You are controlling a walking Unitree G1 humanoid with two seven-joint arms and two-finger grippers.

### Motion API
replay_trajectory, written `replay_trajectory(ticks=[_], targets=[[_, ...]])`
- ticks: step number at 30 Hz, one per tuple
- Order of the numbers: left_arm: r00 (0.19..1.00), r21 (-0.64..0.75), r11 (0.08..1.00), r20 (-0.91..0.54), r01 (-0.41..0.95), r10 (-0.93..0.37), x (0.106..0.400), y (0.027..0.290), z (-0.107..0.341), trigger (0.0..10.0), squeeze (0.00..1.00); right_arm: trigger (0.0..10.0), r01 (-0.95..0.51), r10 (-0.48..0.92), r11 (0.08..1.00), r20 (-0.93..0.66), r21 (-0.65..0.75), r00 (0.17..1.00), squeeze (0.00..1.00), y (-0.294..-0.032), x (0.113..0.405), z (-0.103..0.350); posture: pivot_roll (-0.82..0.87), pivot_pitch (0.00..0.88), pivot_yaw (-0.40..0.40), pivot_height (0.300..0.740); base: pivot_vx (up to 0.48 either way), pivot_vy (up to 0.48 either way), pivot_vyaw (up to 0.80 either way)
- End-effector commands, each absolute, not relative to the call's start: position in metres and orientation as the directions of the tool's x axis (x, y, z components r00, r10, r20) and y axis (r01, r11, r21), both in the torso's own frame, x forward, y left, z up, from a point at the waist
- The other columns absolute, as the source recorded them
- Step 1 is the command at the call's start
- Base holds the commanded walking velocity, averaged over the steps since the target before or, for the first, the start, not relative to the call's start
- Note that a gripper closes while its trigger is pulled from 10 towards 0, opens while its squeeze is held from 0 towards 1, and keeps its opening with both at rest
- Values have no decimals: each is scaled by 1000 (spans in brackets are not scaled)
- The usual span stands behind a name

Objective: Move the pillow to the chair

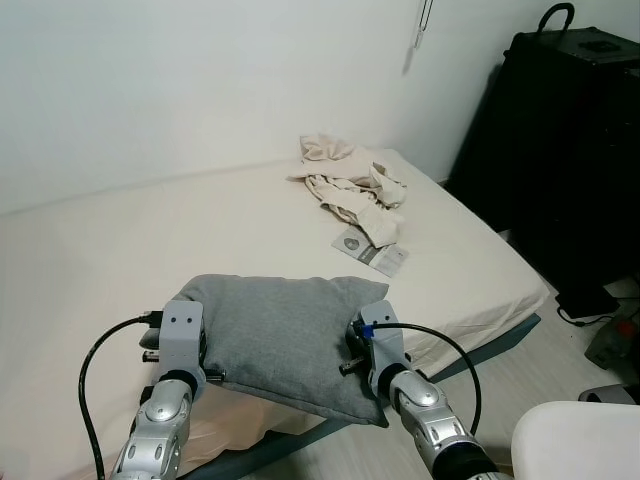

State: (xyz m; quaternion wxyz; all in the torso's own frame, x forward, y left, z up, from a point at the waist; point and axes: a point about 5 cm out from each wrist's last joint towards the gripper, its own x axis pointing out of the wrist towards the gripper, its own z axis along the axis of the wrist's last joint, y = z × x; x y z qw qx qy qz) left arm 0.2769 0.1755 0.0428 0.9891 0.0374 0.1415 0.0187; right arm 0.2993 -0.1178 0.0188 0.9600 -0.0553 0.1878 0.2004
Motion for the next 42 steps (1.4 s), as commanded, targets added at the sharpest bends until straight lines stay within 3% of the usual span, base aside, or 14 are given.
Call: replay_trajectory(ticks=[1,35,42], targets=[[967,88,996,-256,7,15,278,168,44,10000,0,10000,-432,388,900,-350,-53,853,0,-111,303,25,28,86,-65,740,0,0,0],[963,95,995,-270,21,5,274,168,41,10000,0,10000,-430,393,902,-328,-48,859,0,-110,306,28,41,91,-73,740,0,0,0],[962,91,996,-271,15,10,270,165,39,10000,0,10000,-439,403,897,-316,-47,859,0,-110,306,30,45,89,-79,740,0,0,-800]])
